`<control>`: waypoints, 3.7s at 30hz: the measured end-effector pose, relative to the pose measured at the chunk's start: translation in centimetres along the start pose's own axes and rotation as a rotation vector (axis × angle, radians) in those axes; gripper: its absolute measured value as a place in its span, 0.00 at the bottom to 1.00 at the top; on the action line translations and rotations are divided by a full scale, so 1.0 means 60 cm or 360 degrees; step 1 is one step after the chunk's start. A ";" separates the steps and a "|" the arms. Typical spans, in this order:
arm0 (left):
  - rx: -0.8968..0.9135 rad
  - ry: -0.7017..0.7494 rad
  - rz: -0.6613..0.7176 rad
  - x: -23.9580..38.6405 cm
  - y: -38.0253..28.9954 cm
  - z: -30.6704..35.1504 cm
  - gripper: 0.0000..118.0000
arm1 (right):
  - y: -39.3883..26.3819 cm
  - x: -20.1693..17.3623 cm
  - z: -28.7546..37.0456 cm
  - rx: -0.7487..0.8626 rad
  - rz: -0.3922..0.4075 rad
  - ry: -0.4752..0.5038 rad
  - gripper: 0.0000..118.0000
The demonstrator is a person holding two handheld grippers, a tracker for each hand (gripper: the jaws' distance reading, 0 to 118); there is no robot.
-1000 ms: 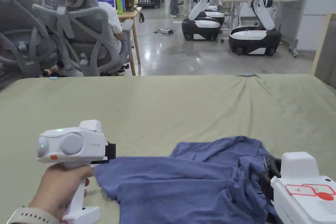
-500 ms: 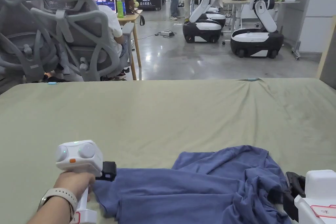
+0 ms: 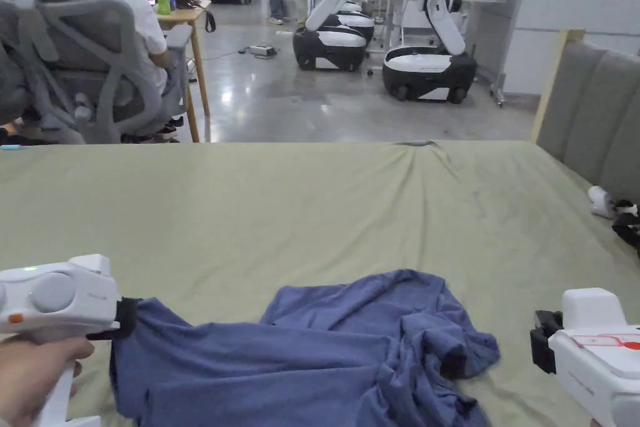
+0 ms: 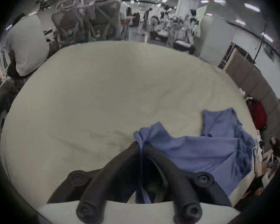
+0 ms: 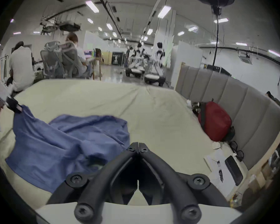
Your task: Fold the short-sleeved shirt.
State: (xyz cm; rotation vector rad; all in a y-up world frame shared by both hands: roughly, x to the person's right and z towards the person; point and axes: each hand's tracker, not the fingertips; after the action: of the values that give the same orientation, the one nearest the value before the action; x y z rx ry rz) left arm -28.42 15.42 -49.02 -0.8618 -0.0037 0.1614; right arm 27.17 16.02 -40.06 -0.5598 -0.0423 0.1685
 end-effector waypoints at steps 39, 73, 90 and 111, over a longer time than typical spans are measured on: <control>0.0669 0.0474 -0.0390 0.008 0.137 0.230 0.00 | 0.303 0.023 0.055 0.0441 0.0188 -0.0065 0.07; 0.0575 0.0396 -0.0259 0.000 0.147 0.174 0.00 | 0.251 0.070 -0.040 0.0197 0.0025 -0.0163 0.07; 0.0239 0.0320 -0.0049 -0.069 -0.219 0.182 0.44 | -0.054 0.010 0.038 -0.0335 0.0301 0.0064 0.64; 0.0555 0.0132 -0.0360 0.105 -0.103 0.254 0.00 | 0.088 -0.238 0.168 0.0413 0.0084 0.0450 0.00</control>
State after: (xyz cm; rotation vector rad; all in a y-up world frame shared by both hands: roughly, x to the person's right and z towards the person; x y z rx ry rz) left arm -22.37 23.89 -34.80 -0.5146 0.0042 -0.0853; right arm 11.46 23.26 -34.21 -0.3215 0.2660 0.1424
